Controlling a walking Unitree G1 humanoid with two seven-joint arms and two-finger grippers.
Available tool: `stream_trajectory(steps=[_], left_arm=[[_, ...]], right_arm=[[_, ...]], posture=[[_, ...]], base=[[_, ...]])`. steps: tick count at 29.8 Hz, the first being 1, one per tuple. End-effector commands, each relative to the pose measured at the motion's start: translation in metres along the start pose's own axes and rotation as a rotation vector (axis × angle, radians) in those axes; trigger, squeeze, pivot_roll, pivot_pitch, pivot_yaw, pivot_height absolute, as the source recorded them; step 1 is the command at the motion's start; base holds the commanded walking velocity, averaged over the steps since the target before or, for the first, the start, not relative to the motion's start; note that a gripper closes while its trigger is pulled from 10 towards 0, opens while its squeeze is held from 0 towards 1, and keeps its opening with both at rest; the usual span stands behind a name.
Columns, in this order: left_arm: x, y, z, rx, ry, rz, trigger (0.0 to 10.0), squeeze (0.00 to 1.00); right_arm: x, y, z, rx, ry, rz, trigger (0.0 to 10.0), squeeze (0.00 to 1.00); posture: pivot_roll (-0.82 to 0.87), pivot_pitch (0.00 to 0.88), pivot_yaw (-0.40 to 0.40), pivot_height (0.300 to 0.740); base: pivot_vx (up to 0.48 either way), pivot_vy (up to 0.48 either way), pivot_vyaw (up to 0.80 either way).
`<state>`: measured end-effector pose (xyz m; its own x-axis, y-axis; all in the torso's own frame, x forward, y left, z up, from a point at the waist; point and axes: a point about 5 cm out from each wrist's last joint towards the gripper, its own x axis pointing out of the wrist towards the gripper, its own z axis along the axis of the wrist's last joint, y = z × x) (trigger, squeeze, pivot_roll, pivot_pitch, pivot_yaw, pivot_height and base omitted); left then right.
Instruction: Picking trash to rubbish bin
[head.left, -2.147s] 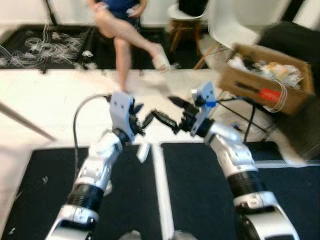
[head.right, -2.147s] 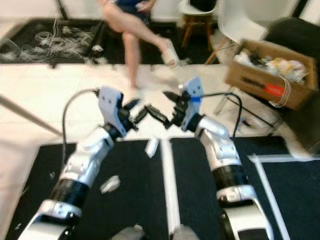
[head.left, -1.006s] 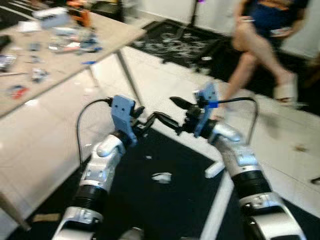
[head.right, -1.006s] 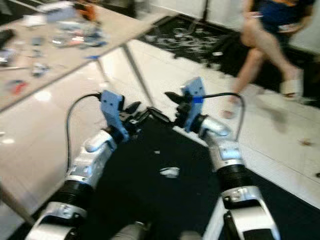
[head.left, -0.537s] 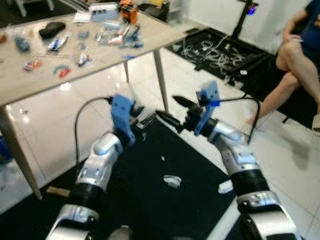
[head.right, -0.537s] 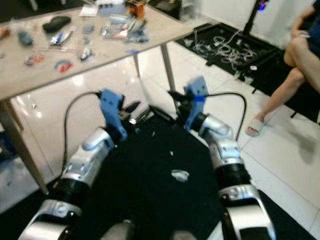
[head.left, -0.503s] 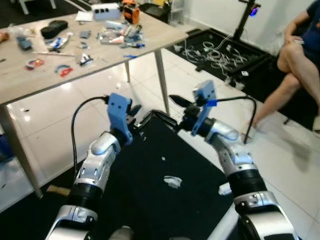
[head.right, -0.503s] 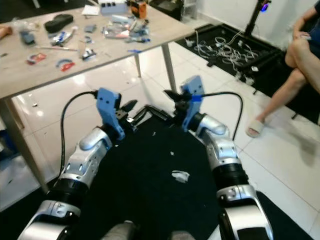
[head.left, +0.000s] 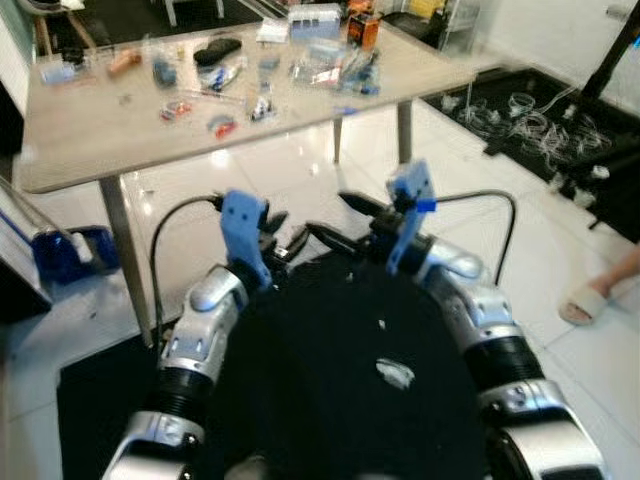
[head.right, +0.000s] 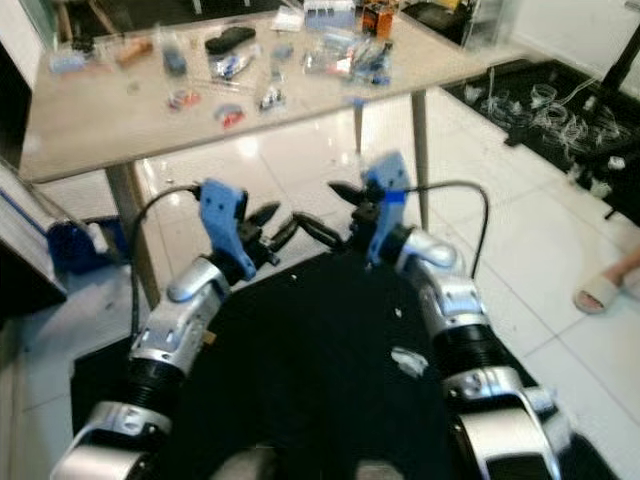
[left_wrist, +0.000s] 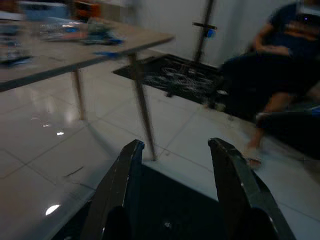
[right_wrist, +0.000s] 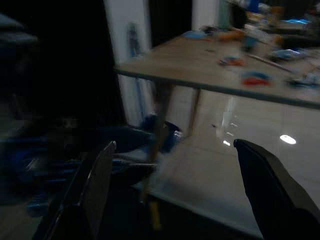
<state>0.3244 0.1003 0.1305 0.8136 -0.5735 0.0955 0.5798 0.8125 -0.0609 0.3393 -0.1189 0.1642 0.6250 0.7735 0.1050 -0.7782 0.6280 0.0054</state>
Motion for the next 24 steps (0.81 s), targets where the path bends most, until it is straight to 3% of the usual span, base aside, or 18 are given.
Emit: stream_trajectory(steps=[1,6,11,24], left_arm=[[-0.0012,0.0003,-0.0019,0.003,0.010,-0.001,10.0,0.00],[-0.0012,0.0001,-0.0022,0.003,0.010,-0.003,10.0,0.00],[-0.0014,-0.0016,-0.0012,0.017,0.000,-0.021,10.0,0.00],[-0.0016,-0.0026,-0.0011,0.023,-0.004,-0.034,10.0,0.00]], right_arm=[[0.0014,0.0039,-0.0036,0.002,0.011,0.016,10.0,0.00],[0.0012,0.0037,-0.0035,0.009,0.003,0.011,10.0,0.00],[0.0007,0.0026,-0.0029,0.038,-0.016,0.002,10.0,0.00],[0.0010,0.0024,-0.0032,0.045,-0.014,0.002,10.0,0.00]], posture=[[-0.03,0.000,-0.034,0.740],[-0.03,0.000,-0.035,0.740],[-0.03,0.000,-0.035,0.740],[-0.03,0.000,-0.035,0.740]], base=[[0.000,0.000,0.79],[0.000,0.000,0.80],[0.000,0.000,0.00],[0.420,0.000,0.00]])
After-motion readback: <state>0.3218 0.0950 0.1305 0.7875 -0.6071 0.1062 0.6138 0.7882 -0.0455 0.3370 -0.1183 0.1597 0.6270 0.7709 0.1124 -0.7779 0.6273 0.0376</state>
